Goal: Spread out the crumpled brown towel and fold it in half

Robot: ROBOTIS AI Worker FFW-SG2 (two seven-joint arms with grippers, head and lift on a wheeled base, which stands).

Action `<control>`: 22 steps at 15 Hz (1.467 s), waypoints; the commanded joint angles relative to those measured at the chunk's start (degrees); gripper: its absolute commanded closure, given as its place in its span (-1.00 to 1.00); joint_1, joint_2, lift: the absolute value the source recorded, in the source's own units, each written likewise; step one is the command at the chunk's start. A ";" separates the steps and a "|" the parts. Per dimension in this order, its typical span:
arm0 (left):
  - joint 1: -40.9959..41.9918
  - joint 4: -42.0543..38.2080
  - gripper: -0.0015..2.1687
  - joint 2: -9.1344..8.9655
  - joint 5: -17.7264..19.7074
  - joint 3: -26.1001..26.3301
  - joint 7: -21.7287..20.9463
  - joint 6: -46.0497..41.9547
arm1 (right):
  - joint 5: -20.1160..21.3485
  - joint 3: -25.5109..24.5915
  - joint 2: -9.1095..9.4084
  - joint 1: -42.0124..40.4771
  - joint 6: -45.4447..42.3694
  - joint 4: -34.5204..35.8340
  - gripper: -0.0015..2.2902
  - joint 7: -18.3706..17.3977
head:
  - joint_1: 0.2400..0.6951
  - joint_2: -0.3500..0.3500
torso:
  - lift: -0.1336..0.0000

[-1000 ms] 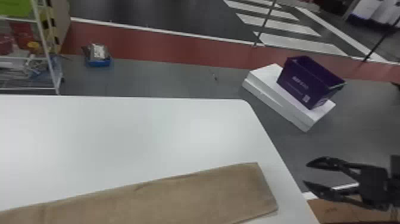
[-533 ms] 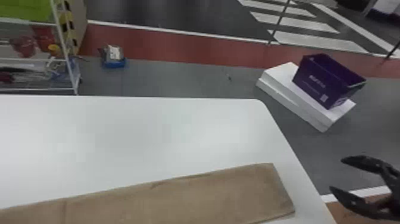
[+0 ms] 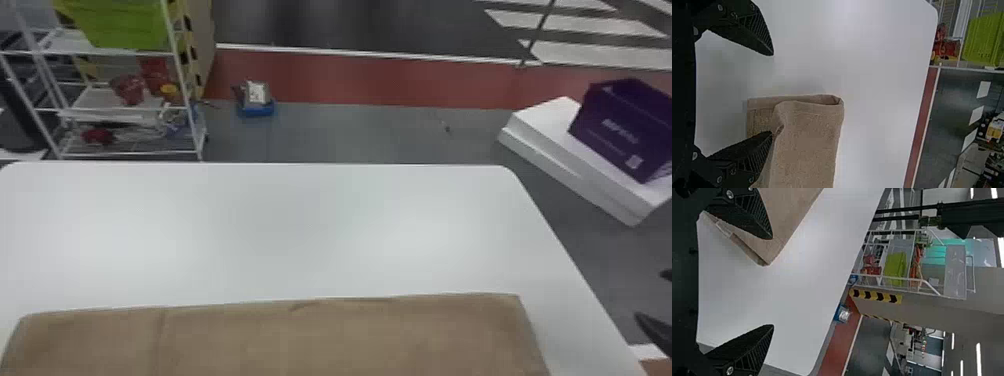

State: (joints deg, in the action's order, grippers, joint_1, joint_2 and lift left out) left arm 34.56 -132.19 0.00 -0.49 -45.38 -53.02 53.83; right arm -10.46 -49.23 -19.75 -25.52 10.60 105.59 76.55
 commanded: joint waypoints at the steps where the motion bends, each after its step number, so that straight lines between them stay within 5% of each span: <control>1: -1.43 0.53 -0.80 -0.15 1.72 -3.22 -0.25 0.10 | -0.71 1.42 0.77 0.56 -0.62 -0.29 -0.92 -0.26 | 1.00 -0.25 | -0.85; 9: -3.71 4.13 -0.80 -0.15 1.46 -4.98 0.19 0.28 | -12.04 3.97 5.08 0.83 6.06 -0.56 -0.92 0.35 | 1.00 0.21 | -0.85; 13: -3.98 5.27 -0.80 -0.15 7.96 -5.68 0.46 -4.12 | -13.54 5.55 8.77 0.65 6.94 0.41 -0.89 0.70 | 1.00 0.40 | -0.85; 16: -6.26 7.38 -0.80 -0.15 10.07 -6.12 -0.25 -5.17 | -14.86 7.05 10.00 0.56 9.58 0.23 -0.66 0.70 | 1.00 0.44 | -0.85; 18: -6.96 9.58 -0.80 -0.15 11.48 -6.12 -1.13 -4.47 | -14.59 9.51 11.49 0.56 10.81 1.02 -0.64 0.35 | 1.00 0.49 | -0.85; 20: -7.49 11.78 -0.80 0.79 12.53 -5.95 -1.92 -4.29 | -11.16 13.20 14.92 -0.32 11.34 4.45 -0.65 -1.14 | 1.00 0.56 | -0.85; 22: -7.67 13.62 -0.80 2.64 13.85 -5.95 -3.23 -4.29 | -5.71 19.70 16.24 -2.25 4.83 7.00 -0.65 -5.62 | 1.00 0.74 | -0.85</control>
State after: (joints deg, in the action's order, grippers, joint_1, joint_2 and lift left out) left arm 27.05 -119.90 1.39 12.48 -51.34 -55.63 49.52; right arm -19.71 -33.95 -4.49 -26.55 19.51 110.92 72.29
